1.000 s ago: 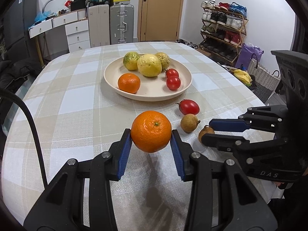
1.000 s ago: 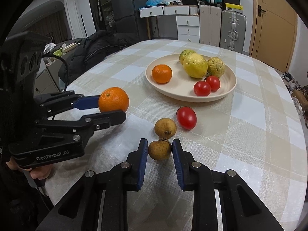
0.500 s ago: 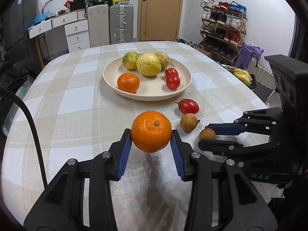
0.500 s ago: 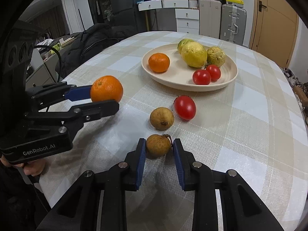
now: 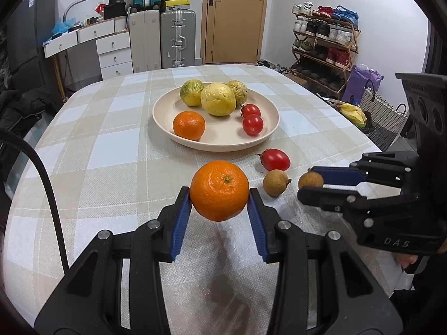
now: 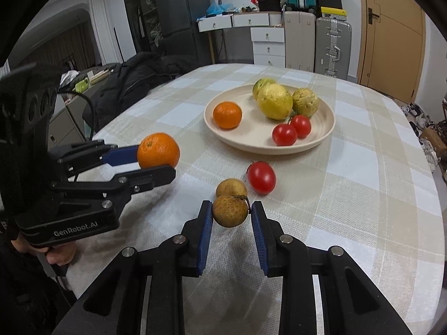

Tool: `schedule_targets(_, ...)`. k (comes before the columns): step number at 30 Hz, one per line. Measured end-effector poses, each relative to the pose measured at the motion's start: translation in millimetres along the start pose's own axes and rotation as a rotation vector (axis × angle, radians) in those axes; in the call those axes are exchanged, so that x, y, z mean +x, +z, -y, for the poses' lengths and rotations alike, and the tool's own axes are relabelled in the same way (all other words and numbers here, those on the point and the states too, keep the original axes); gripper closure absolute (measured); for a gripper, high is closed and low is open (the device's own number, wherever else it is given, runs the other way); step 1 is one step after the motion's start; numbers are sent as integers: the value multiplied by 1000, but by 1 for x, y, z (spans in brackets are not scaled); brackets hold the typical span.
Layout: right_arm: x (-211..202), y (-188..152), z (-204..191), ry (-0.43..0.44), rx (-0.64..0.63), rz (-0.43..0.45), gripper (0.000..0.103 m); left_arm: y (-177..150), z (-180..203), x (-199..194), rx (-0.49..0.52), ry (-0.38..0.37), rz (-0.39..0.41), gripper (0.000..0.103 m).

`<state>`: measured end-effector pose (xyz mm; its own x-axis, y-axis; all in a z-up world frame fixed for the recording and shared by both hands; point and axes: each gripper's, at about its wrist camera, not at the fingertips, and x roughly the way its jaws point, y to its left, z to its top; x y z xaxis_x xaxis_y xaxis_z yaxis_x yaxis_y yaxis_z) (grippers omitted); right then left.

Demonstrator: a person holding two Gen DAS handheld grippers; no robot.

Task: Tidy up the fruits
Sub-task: 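Lift the brown fruit and orange and carry both over the plate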

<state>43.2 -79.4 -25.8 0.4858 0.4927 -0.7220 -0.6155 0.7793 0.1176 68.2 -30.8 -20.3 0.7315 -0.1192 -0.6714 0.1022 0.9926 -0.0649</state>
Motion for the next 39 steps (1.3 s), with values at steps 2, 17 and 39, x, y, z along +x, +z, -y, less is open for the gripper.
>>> schedule_targets(2, -4, 2, 4, -5, 16, 22, 74, 1, 0, 0, -2, -1, 7, 65)
schedule_targets(17, -21, 14, 25, -11, 106, 120, 74, 11, -5, 2, -31, -3, 29, 65)
schedule_targets(39, -23, 46, 59, -46, 166, 182, 74, 49, -6, 15, -61, -4, 72, 65)
